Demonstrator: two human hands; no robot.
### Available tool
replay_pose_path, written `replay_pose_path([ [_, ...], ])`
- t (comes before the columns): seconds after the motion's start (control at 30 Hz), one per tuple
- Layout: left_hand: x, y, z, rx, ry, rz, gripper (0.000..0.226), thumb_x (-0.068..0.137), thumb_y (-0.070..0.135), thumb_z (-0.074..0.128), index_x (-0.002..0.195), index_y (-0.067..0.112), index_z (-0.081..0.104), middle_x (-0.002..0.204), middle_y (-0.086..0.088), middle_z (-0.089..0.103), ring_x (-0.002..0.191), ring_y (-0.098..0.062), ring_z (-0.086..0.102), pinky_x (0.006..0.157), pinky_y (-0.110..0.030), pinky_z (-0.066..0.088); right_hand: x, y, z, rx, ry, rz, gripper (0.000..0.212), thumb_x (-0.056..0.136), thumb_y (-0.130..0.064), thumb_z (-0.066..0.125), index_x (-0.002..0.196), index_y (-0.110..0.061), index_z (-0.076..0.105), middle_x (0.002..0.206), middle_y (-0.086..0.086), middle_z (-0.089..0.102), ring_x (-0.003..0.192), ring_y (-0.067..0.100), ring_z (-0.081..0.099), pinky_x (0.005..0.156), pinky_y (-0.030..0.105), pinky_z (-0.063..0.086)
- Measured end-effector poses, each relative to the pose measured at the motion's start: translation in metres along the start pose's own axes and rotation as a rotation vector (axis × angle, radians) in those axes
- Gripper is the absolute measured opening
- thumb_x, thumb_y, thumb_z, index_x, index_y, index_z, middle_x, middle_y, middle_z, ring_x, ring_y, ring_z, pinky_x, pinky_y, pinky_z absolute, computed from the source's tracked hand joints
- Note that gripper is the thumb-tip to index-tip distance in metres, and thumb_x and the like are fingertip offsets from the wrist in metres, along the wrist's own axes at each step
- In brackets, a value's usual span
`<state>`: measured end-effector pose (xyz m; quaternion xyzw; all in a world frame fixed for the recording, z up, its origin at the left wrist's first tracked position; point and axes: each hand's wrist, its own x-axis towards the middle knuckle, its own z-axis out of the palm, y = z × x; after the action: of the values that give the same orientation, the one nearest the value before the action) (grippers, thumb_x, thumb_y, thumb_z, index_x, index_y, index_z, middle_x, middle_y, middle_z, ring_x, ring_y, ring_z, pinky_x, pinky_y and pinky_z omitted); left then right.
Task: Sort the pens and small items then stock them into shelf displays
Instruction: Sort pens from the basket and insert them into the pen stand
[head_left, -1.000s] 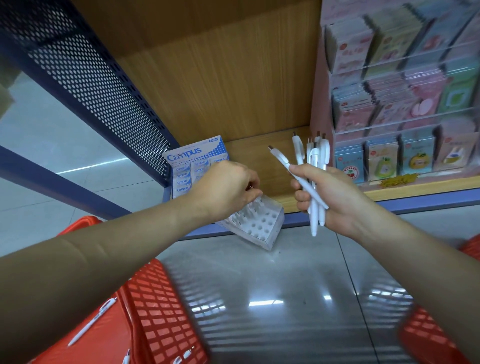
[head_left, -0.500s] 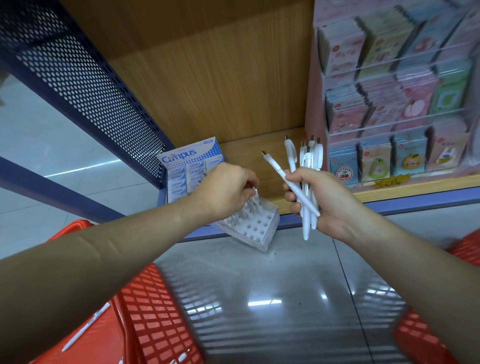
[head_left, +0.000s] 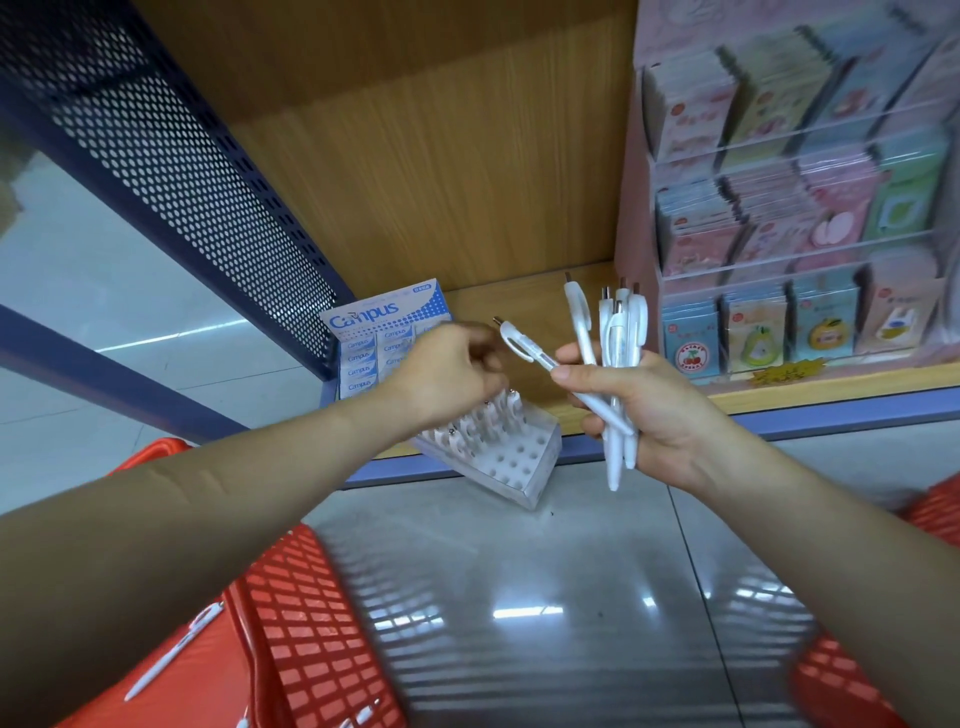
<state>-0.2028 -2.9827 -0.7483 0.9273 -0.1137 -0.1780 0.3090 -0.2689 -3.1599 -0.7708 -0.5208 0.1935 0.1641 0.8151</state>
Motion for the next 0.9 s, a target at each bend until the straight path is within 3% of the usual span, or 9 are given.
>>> replay_pose_path([
  [0.1, -0.007, 0.007, -0.021, -0.623, -0.045, -0.121, 0.026, 0.085, -0.004, 0.061, 0.106, 0.010, 0.067, 0.078, -0.003, 0.066, 0.073, -0.018, 0.063, 0.076, -0.031, 0.056, -0.001, -0.001, 0.001, -0.025, -0.022, -0.015, 0.019, 0.069, -0.007, 0.077, 0.084, -0.016, 0.068, 0.068, 0.001, 0.060, 0.059, 0.011, 0.052, 0.050, 0.022, 0.040],
  [0.17, -0.011, 0.013, -0.028, -0.761, -0.086, -0.156, 0.019, 0.090, 0.004, 0.060, 0.108, 0.004, 0.065, 0.076, -0.007, 0.068, 0.069, -0.015, 0.065, 0.073, -0.026, 0.059, -0.002, -0.001, 0.003, -0.031, -0.058, -0.018, 0.023, 0.065, -0.010, 0.077, 0.085, -0.015, 0.066, 0.067, 0.001, 0.059, 0.058, 0.011, 0.051, 0.049, 0.022, 0.039],
  [0.33, -0.012, 0.013, -0.041, -0.607, 0.022, -0.117, 0.007, 0.088, 0.003, 0.061, 0.093, 0.001, 0.066, 0.064, -0.004, 0.069, 0.060, -0.010, 0.067, 0.063, -0.020, 0.058, -0.003, -0.003, 0.003, -0.010, 0.057, 0.050, 0.011, 0.083, -0.017, 0.072, 0.090, -0.010, 0.068, 0.061, -0.001, 0.061, 0.053, 0.010, 0.051, 0.043, 0.022, 0.039],
  [0.47, -0.016, 0.015, -0.059, -0.403, 0.130, -0.029, 0.005, 0.086, 0.002, 0.064, 0.086, 0.006, 0.068, 0.059, -0.002, 0.067, 0.055, -0.010, 0.065, 0.058, -0.019, 0.056, -0.001, -0.006, -0.001, 0.089, 0.107, 0.072, 0.019, 0.087, -0.009, 0.053, 0.100, -0.005, 0.067, 0.074, 0.009, 0.064, 0.056, 0.014, 0.049, 0.043, 0.023, 0.037],
  [0.6, -0.020, 0.011, -0.055, -0.138, 0.184, 0.051, 0.007, 0.085, 0.012, 0.069, 0.080, 0.017, 0.070, 0.067, -0.008, 0.069, 0.060, -0.016, 0.067, 0.066, -0.034, 0.059, -0.001, -0.004, 0.001, 0.083, 0.085, 0.058, 0.017, 0.094, -0.005, 0.052, 0.105, -0.008, 0.065, 0.075, 0.010, 0.065, 0.055, 0.016, 0.059, 0.046, 0.024, 0.047],
  [0.67, -0.021, 0.008, -0.045, 0.012, 0.192, 0.129, 0.006, 0.084, 0.018, 0.070, 0.079, 0.021, 0.071, 0.065, -0.002, 0.070, 0.061, -0.013, 0.068, 0.069, -0.035, 0.058, -0.003, -0.004, 0.002, 0.068, 0.056, 0.058, 0.014, 0.095, -0.012, 0.056, 0.107, -0.012, 0.063, 0.075, 0.009, 0.065, 0.052, 0.017, 0.061, 0.046, 0.023, 0.049],
  [0.77, -0.024, 0.006, -0.029, 0.143, 0.176, 0.217, 0.006, 0.084, 0.022, 0.070, 0.079, 0.024, 0.071, 0.062, 0.009, 0.067, 0.059, -0.005, 0.064, 0.068, -0.031, 0.055, -0.003, -0.002, 0.001, 0.053, 0.054, 0.053, 0.012, 0.094, -0.017, 0.061, 0.106, -0.014, 0.063, 0.070, 0.007, 0.059, 0.044, 0.013, 0.050, 0.038, 0.020, 0.040],
  [0.9, -0.022, 0.001, -0.013, 0.206, 0.128, 0.248, 0.008, 0.084, 0.025, 0.070, 0.088, 0.019, 0.073, 0.069, 0.005, 0.070, 0.067, -0.010, 0.065, 0.070, -0.030, 0.052, 0.000, -0.002, 0.001, 0.087, 0.088, 0.060, 0.022, 0.091, -0.006, 0.053, 0.110, -0.008, 0.065, 0.067, 0.008, 0.056, 0.043, 0.013, 0.039, 0.037, 0.018, 0.030],
])
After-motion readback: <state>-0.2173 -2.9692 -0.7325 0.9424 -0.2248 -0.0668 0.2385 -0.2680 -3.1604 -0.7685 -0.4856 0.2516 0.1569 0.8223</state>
